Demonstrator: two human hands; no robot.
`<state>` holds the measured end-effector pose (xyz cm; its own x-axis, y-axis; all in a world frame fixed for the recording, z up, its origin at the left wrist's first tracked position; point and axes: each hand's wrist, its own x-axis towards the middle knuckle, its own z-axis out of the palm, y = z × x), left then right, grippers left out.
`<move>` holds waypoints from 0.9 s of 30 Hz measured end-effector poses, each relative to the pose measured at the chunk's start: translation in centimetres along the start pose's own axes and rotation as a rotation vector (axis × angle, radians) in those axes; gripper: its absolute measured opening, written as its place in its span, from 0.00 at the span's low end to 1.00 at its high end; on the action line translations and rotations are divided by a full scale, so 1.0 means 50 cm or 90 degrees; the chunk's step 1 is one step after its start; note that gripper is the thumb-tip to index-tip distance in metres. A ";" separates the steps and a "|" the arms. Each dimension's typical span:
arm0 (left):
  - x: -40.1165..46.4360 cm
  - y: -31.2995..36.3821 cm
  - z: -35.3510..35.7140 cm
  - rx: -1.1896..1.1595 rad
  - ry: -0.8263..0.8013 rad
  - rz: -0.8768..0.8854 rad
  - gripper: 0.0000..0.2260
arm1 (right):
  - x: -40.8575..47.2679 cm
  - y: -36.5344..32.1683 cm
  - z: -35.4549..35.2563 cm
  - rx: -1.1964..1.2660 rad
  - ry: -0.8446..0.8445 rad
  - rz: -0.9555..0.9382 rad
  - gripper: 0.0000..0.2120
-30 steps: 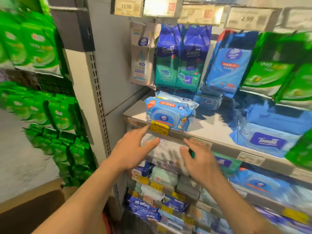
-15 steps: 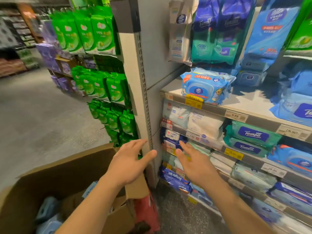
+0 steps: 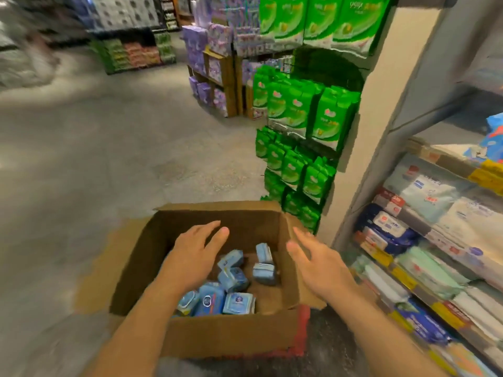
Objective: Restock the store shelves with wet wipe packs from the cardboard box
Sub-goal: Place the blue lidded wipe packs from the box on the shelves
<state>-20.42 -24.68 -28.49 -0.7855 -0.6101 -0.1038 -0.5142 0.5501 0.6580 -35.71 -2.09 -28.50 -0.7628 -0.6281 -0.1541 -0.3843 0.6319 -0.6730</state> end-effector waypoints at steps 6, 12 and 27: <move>0.065 -0.195 -0.089 -0.051 0.007 -0.076 0.50 | 0.105 -0.122 0.162 -0.017 -0.098 0.010 0.28; 0.115 -0.351 -0.120 -0.116 -0.036 -0.122 0.52 | 0.182 -0.204 0.320 -0.062 -0.196 0.035 0.30; 0.146 -0.536 -0.014 -0.199 -0.097 -0.282 0.35 | 0.315 -0.085 0.596 -0.119 -0.388 0.078 0.34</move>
<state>-12.15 -44.28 -46.36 -0.5706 -0.6423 -0.5117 -0.6978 0.0508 0.7145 -30.59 -28.22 -49.61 -0.3963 -0.6563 -0.6421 -0.4389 0.7496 -0.4954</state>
